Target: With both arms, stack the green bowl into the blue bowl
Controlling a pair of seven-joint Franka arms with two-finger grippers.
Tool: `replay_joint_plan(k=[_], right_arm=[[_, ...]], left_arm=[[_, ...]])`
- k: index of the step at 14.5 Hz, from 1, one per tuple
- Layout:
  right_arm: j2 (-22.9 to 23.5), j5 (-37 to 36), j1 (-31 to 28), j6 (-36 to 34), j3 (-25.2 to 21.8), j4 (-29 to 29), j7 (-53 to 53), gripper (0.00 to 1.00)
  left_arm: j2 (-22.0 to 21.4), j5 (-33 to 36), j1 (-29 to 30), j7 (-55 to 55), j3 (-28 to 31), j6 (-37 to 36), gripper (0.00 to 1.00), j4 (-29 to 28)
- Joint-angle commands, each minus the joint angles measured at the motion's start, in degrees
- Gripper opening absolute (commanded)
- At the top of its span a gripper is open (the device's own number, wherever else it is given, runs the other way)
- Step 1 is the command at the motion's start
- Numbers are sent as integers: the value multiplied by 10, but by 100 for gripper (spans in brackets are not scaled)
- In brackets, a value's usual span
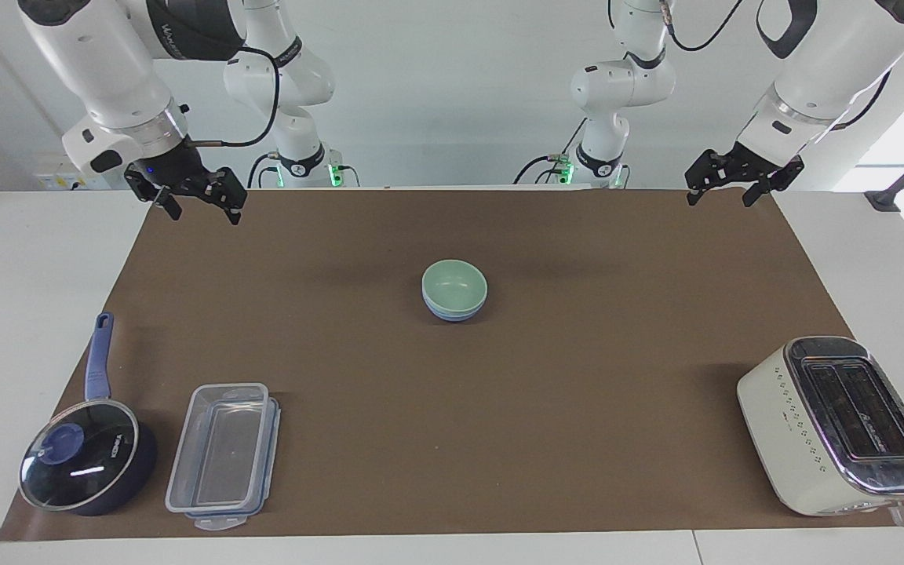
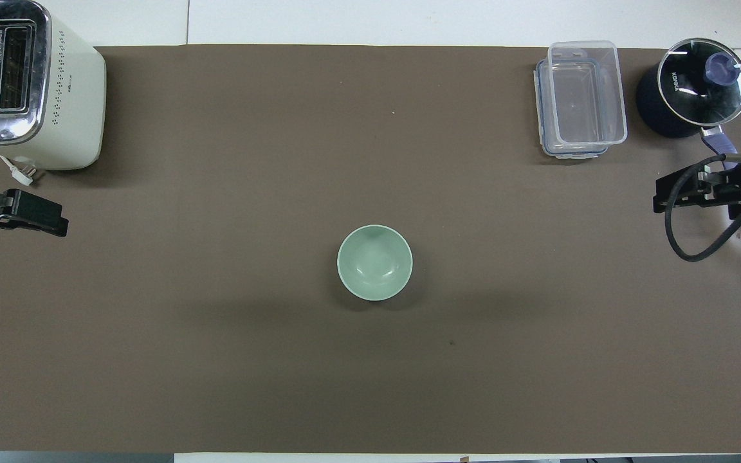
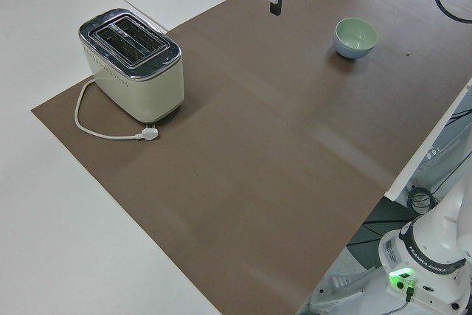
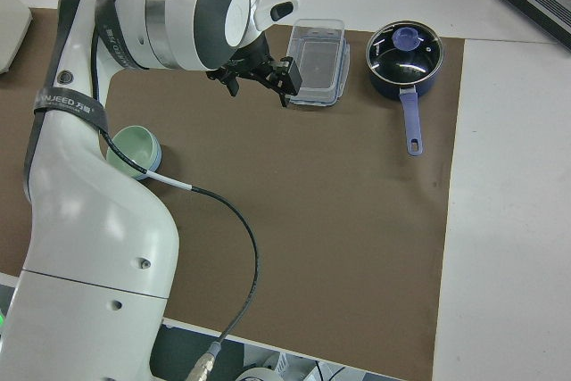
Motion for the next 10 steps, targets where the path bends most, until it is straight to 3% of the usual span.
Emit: replay_joint_plan(k=[1, 10], right_arm=[[-4, -5, -2, -3, -3, 0, -15, 100], [-3, -12, -5, 17, -3, -2, -31, 100]], left_arm=[[-11, 10, 7, 1, -4, 4, 100, -9], [-11, 10, 7, 1, -4, 4, 100, -9]])
